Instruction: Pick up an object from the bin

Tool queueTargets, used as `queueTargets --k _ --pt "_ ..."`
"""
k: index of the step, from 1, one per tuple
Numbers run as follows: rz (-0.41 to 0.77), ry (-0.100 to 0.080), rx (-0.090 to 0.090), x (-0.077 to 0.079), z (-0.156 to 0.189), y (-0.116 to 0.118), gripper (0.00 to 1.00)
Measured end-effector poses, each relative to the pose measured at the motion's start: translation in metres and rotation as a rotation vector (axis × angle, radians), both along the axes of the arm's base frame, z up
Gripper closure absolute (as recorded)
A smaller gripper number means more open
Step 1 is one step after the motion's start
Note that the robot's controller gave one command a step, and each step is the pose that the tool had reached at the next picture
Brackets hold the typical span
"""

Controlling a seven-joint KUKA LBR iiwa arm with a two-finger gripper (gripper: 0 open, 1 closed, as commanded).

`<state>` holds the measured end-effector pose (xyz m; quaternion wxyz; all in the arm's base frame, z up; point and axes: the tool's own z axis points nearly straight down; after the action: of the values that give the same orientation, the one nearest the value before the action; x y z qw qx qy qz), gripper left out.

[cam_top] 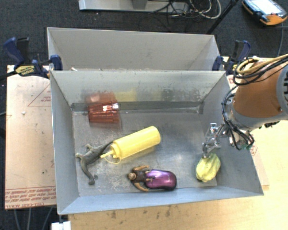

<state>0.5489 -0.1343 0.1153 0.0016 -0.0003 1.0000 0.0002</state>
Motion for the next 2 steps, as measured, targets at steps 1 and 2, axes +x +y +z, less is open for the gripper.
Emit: queueTargets --k 1,2 --pt "0.0 -0.003 0.0 0.0009 0.0006 0.0003 0.0" --pt "0.0 -0.002 0.0 0.0008 0.0006 0.0003 0.0"
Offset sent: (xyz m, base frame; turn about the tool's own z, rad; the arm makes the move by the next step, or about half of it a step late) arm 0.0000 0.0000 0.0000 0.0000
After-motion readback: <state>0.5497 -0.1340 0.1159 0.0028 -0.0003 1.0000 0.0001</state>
